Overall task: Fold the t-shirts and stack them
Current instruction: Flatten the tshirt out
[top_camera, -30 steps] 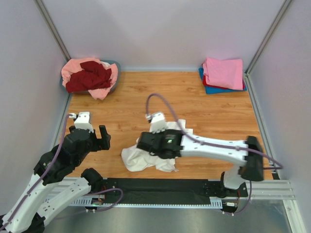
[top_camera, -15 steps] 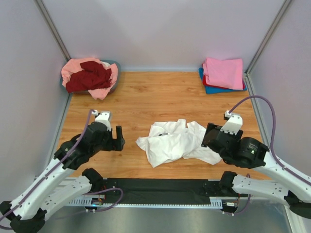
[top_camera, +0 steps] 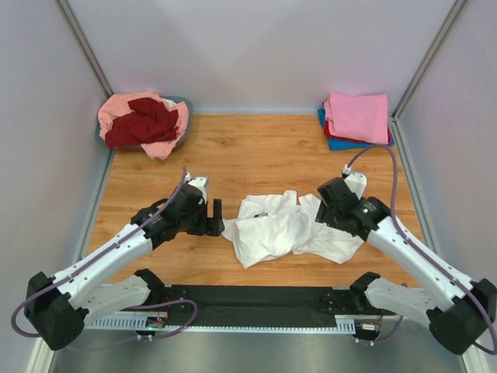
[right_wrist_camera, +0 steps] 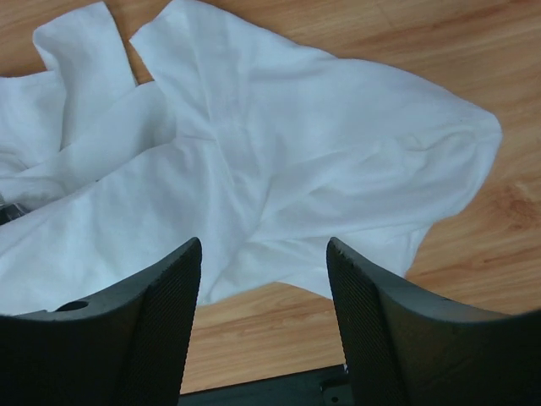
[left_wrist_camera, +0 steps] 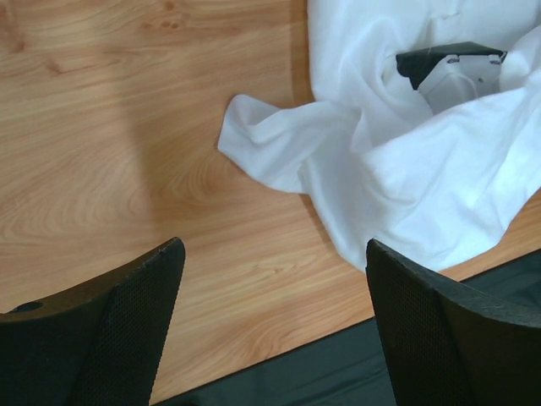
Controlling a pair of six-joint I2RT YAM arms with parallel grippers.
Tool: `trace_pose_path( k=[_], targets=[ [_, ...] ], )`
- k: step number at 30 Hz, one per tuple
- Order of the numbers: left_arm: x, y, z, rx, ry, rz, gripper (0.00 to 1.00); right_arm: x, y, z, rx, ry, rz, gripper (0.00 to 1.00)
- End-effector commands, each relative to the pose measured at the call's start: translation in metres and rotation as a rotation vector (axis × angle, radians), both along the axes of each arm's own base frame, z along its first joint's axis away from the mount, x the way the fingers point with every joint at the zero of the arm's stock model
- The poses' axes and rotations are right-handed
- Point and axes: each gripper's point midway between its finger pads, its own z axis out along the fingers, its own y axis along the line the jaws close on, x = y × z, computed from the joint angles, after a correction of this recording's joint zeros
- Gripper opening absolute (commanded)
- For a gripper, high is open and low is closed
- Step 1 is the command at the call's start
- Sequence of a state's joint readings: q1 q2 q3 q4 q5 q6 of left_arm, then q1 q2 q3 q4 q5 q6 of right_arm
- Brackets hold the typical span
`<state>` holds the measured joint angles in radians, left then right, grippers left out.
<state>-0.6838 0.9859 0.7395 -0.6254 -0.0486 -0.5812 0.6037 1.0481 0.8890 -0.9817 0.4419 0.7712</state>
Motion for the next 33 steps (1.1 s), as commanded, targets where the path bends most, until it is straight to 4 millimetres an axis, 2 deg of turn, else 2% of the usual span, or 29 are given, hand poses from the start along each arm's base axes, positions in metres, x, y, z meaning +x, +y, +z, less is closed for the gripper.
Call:
trace_pose_path(
  k=[1,2,3,5,6,11,13,16,21,33],
  targets=[
    [0.026,-0.027,0.031,-0.089,-0.092,-0.034,0.94,0.041,0.047,0.008,0.094,-0.026,0.182,0.62],
    [0.028,-0.028,0.028,-0.074,-0.084,-0.042,0.93,0.045,0.05,0.001,0.076,0.012,0.192,0.61],
    [0.03,-0.029,0.029,-0.072,-0.087,-0.045,0.93,0.049,0.053,-0.015,0.042,0.072,0.2,0.61],
    [0.031,-0.028,0.027,-0.059,-0.089,-0.049,0.93,0.056,0.06,-0.024,0.034,0.102,0.215,0.59],
    [0.031,-0.027,0.024,-0.054,-0.087,-0.045,0.93,0.057,0.06,-0.036,0.017,0.134,0.213,0.59],
    [0.026,-0.023,0.016,-0.053,-0.076,-0.042,0.93,0.063,0.046,-0.062,-0.036,0.173,0.17,0.56],
    [0.023,-0.022,0.013,-0.054,-0.072,-0.045,0.93,0.062,0.045,-0.069,-0.025,0.194,0.17,0.49],
    [0.023,-0.02,0.01,-0.044,-0.074,-0.043,0.93,0.063,0.043,-0.072,-0.026,0.204,0.171,0.42],
    [0.023,-0.019,0.01,-0.037,-0.073,-0.045,0.93,0.055,0.039,-0.078,-0.033,0.241,0.173,0.37],
    [0.021,-0.014,0.009,-0.024,-0.081,-0.035,0.93,0.052,0.027,-0.096,-0.012,0.288,0.153,0.34]
  ],
)
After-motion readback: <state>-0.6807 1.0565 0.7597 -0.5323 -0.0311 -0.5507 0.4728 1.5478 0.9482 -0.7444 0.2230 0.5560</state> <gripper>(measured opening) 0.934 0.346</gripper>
